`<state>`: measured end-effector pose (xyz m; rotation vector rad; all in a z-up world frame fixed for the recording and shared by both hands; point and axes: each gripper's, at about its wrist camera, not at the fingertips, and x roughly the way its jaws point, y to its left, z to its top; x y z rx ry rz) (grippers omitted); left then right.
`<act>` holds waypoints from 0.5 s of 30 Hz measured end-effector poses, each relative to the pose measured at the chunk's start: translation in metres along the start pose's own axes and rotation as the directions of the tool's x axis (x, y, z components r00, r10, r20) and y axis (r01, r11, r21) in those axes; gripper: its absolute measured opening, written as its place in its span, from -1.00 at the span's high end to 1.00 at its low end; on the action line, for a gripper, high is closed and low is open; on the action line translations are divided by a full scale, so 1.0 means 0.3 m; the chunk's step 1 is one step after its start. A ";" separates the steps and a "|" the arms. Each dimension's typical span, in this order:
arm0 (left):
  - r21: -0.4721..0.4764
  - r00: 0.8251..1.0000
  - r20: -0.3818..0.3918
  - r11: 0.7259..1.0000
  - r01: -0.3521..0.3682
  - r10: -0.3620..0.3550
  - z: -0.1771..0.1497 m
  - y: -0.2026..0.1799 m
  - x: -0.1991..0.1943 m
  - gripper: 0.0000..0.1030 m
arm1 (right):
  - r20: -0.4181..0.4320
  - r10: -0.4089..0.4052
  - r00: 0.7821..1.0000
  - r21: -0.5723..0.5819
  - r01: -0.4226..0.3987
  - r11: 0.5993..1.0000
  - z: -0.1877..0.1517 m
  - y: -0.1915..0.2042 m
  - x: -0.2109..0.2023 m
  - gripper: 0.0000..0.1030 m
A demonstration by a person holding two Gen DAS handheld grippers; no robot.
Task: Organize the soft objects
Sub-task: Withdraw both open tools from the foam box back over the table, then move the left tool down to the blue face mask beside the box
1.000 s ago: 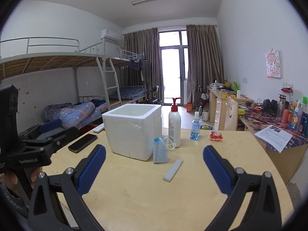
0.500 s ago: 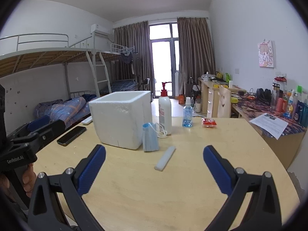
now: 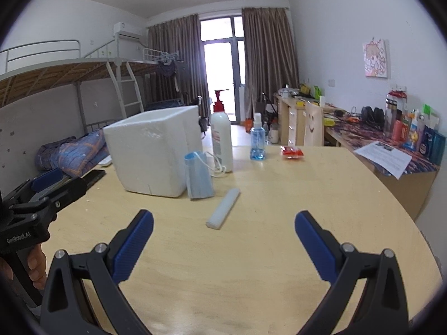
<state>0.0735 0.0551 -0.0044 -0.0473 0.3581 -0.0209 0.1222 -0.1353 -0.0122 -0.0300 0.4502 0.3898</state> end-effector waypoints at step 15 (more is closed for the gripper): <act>0.014 0.992 -0.106 0.997 0.069 -0.068 0.024 -0.016 0.178 -0.98 | -0.117 -0.023 0.993 0.010 0.025 1.000 0.013 -0.033 0.128 -0.99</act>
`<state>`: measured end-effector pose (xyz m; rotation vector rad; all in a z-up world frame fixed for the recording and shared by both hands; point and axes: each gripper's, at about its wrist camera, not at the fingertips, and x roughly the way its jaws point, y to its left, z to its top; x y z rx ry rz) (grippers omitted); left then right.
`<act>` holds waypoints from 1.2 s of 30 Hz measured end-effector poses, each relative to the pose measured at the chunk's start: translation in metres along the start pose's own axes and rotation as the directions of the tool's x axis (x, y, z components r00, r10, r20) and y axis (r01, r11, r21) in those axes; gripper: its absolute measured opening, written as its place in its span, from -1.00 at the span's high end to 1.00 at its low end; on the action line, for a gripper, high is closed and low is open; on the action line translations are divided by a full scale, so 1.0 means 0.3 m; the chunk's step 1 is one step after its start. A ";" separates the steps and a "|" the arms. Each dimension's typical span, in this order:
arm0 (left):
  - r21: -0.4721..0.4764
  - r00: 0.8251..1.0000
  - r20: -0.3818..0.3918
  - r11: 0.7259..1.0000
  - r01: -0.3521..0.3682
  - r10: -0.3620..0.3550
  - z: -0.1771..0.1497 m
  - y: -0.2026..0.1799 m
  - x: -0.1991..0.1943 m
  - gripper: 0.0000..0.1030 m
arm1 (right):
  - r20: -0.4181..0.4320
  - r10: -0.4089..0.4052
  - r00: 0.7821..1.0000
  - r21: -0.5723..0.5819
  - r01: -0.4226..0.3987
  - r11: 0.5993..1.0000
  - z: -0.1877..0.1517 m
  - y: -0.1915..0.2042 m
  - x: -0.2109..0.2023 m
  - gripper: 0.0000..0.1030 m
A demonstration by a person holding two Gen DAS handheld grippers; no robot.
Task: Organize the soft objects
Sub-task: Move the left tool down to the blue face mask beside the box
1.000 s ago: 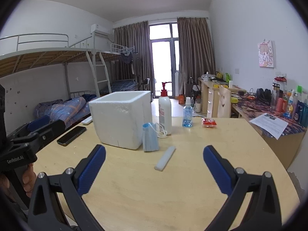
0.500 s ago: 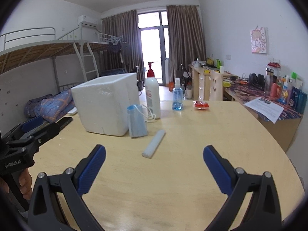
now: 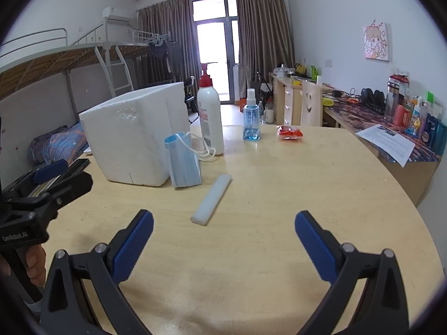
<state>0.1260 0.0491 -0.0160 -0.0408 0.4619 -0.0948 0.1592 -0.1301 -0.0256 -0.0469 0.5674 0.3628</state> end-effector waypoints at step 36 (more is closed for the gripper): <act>0.050 0.968 -0.239 0.994 0.094 -0.080 0.040 -0.079 0.398 -0.65 | -0.151 0.086 0.985 0.102 -0.072 0.992 0.001 -0.133 0.199 -0.99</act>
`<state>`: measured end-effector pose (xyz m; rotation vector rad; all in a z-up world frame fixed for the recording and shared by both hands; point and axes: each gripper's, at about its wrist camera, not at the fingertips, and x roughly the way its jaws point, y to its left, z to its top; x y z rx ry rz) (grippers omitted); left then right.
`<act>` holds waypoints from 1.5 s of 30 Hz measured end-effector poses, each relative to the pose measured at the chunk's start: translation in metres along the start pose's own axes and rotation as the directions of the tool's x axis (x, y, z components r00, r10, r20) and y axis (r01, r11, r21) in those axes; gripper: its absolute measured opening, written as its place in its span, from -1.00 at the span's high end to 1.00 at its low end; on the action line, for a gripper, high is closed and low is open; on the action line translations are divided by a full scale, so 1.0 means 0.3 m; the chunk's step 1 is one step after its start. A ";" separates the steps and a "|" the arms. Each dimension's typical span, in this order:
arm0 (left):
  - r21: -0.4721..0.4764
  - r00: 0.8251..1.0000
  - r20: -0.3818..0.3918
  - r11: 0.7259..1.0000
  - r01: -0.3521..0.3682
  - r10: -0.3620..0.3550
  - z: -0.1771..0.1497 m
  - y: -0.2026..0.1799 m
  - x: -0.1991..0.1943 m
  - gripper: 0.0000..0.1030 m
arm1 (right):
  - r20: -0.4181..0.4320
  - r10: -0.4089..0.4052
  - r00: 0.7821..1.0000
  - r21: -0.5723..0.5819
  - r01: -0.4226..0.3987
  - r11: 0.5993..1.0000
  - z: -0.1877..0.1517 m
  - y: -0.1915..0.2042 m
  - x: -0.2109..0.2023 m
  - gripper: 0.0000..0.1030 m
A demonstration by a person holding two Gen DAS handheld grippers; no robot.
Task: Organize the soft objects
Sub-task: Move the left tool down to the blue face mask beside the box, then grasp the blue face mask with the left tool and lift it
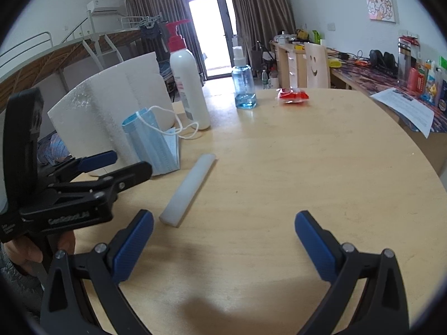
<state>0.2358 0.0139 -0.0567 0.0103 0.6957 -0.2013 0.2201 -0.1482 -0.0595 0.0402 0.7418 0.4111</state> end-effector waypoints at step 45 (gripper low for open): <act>0.063 0.997 0.042 0.996 0.058 -0.060 0.001 0.001 -0.068 0.83 | -0.037 -0.030 0.999 -0.017 0.029 0.999 0.005 0.042 0.005 -0.99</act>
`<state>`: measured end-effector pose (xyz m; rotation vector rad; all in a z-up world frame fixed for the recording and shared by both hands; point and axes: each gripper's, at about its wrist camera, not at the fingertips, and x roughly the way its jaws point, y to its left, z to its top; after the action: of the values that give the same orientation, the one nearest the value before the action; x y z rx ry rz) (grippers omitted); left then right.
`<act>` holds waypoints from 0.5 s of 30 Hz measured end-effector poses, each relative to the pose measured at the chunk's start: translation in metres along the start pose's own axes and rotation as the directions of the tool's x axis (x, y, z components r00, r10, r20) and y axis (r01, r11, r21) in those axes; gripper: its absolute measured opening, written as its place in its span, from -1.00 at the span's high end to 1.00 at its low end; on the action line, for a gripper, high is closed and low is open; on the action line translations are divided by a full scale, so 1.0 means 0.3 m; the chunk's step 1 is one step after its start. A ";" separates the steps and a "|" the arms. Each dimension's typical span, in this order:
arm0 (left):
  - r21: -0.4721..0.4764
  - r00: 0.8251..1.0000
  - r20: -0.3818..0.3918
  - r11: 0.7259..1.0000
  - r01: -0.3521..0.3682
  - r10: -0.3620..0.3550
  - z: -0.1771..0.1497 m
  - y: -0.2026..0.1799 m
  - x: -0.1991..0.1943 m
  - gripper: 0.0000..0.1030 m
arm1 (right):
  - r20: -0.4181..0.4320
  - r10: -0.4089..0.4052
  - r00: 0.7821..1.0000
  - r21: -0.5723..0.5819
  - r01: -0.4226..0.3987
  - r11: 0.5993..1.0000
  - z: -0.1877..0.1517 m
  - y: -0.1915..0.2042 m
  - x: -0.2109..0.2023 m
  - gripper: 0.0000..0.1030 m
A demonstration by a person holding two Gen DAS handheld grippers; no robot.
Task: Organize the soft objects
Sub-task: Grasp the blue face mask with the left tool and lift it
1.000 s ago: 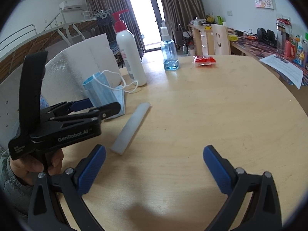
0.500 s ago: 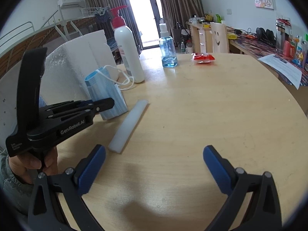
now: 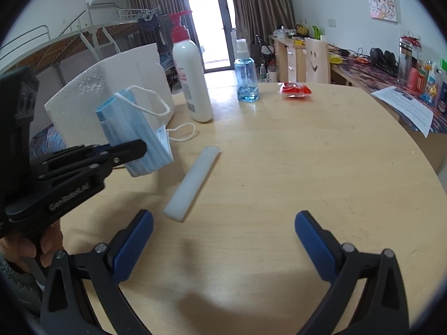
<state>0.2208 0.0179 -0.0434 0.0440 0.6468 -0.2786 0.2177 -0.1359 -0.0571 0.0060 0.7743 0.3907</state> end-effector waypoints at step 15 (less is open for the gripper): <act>-0.041 0.998 0.061 0.999 -0.017 0.019 -0.068 0.076 -0.169 0.83 | 0.005 -0.014 1.000 -0.063 0.015 0.998 0.018 0.116 -0.013 -0.99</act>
<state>0.1764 0.0548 -0.0304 0.0025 0.5905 -0.2486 0.2070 -0.1040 -0.0455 -0.0578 0.7564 0.4010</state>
